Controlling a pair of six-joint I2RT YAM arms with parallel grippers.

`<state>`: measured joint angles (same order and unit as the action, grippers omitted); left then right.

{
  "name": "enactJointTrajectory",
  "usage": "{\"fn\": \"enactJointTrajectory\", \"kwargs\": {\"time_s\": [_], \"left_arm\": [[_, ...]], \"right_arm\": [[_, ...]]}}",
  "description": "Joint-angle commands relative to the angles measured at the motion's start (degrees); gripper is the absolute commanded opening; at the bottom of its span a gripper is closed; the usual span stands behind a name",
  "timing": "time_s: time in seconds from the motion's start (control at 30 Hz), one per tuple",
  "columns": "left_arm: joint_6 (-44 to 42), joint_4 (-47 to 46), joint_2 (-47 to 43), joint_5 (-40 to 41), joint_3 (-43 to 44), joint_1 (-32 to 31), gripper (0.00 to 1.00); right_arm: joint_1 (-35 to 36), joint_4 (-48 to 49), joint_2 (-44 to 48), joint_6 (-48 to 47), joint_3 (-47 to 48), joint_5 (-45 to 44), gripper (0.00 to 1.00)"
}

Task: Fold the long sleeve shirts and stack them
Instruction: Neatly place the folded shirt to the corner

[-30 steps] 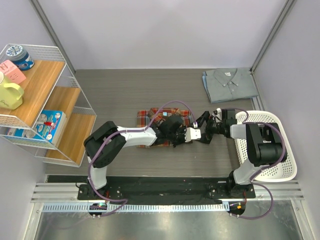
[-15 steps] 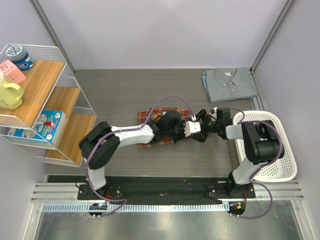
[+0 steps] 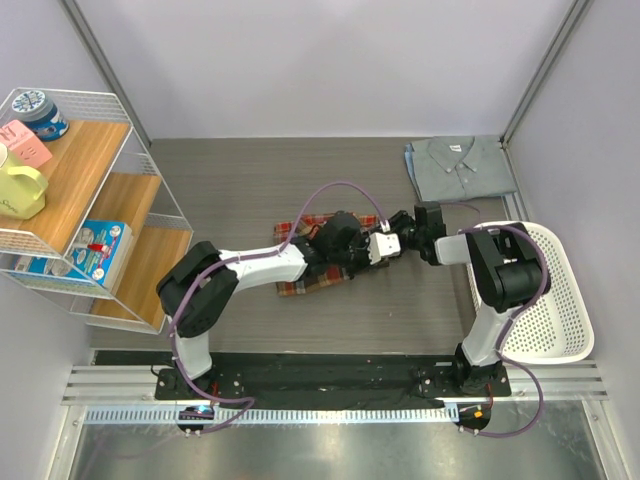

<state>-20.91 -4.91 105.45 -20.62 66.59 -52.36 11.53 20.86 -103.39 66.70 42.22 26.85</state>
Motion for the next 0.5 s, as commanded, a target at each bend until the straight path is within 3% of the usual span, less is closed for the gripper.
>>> {"fn": "enactJointTrajectory", "kwargs": {"time_s": [0.0, 0.07, 0.1, 0.17, 0.3, 0.37, 0.47], "left_arm": [[1.48, -3.36, -1.65, -0.83, 2.32, 0.41, 0.15], [3.31, -1.70, -2.35, 0.84, 3.02, 0.50, 0.41], [4.72, -0.29, -2.88, 1.72, 3.54, 1.11, 0.62], [7.36, 4.72, -5.33, 4.18, 4.86, 2.43, 0.71], [10.89, 16.22, -11.04, 1.11, 3.20, 8.22, 0.94], [10.71, 20.70, -14.46, 2.07, 0.58, 9.55, 1.00], [10.01, 22.48, -19.12, 5.59, -4.16, 10.08, 1.00]], "right_arm": [[0.33, -3.11, -2.42, -3.85, 4.44, -7.51, 0.19], [0.25, -4.94, -2.78, -8.14, 9.16, -8.04, 0.02], [0.25, -9.13, -2.60, -10.25, 11.20, -8.30, 0.01], [0.16, -15.20, -1.90, -18.50, 17.16, -10.49, 0.01], [-0.54, -24.77, -1.55, -31.96, 27.55, -15.84, 0.01], [-1.33, -28.13, -2.77, -37.65, 33.41, -18.22, 0.01], [-2.12, -33.23, -6.19, -44.95, 42.90, -19.11, 0.01]]}}
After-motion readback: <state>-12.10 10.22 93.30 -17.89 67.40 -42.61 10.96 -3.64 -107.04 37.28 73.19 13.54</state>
